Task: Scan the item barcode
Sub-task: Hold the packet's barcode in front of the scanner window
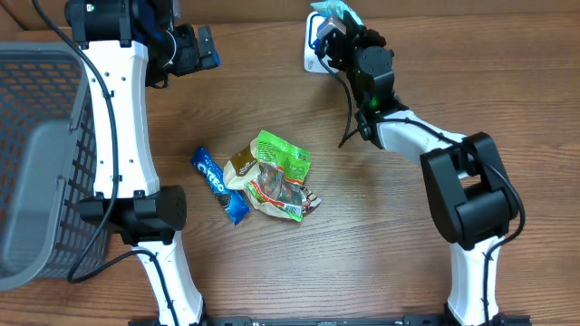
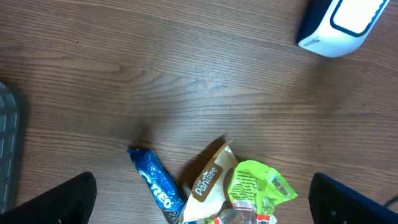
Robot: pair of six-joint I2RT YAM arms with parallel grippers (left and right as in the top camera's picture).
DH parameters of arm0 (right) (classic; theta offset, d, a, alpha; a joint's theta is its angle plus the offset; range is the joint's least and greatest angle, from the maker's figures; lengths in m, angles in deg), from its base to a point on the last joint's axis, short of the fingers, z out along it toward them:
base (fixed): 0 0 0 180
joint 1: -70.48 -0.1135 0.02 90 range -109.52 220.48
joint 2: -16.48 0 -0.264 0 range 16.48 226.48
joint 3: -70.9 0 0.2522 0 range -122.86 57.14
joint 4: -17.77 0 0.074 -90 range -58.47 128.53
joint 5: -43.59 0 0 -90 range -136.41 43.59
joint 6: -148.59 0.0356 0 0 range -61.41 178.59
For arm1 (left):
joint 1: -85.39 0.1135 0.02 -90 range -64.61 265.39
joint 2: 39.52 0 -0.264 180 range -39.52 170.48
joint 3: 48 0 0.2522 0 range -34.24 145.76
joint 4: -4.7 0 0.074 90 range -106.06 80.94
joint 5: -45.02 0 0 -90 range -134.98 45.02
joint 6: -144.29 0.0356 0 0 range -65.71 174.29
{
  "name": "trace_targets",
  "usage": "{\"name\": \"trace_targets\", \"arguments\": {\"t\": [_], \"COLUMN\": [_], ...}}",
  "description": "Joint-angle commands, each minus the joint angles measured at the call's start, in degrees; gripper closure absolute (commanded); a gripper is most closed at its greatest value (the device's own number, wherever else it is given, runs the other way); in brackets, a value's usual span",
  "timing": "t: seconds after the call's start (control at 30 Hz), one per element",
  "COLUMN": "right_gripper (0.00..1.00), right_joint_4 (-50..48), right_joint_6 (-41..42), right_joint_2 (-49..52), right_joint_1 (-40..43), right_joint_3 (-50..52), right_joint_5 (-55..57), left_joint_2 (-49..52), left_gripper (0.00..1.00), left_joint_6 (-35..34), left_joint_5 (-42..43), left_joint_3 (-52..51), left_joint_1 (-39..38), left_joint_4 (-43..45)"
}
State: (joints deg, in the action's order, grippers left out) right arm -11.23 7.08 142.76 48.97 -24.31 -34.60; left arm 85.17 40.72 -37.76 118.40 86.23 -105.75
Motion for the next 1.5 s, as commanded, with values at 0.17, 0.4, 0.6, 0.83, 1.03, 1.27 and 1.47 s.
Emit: {"name": "trace_targets", "arguments": {"t": [0.17, 0.4, 0.6, 0.83, 1.03, 1.27, 1.47], "right_gripper": [0.96, 0.96, 0.96, 0.96, 0.96, 0.96, 0.96], "right_joint_4": [-0.35, 0.66, 0.59, 0.61, 0.68, 1.09, 1.01], "right_joint_6": [-10.71, -25.24, -30.21, -30.53, -32.79, -32.76, -32.76], "right_joint_2": [5.66, 5.86, 5.86, 5.86, 5.86, 5.86, 5.84], "right_joint_1": [-0.28, -0.28, -0.28, -0.33, -0.33, -0.63, -1.73], "right_joint_3": [-6.51, -6.49, -6.49, -6.49, -6.49, -6.49, -6.49], "right_joint_5": [1.01, 2.32, 2.99, 1.53, -1.42, -0.09, 0.15], "left_joint_2": [0.04, 0.04, 0.04, 0.04, 0.04, 0.04, 0.04], "left_gripper": [0.00, 0.00, 0.00, 0.00, 0.00, 0.00, 0.00], "left_joint_6": [-0.81, -0.81, -0.81, -0.81, -0.81, -0.81, -0.81], "left_joint_5": [-0.17, -0.17, -0.17, -0.17, -0.17, -0.17, -0.17], "left_joint_3": [1.11, 1.11, 1.11, 1.11, 1.11, 1.11, 1.11], "left_joint_1": [-0.22, -0.22, -0.22, -0.22, -0.22, -0.22, -0.22], "left_joint_4": [-0.11, -0.11, -0.11, -0.11, -0.11, -0.11, -0.11]}}
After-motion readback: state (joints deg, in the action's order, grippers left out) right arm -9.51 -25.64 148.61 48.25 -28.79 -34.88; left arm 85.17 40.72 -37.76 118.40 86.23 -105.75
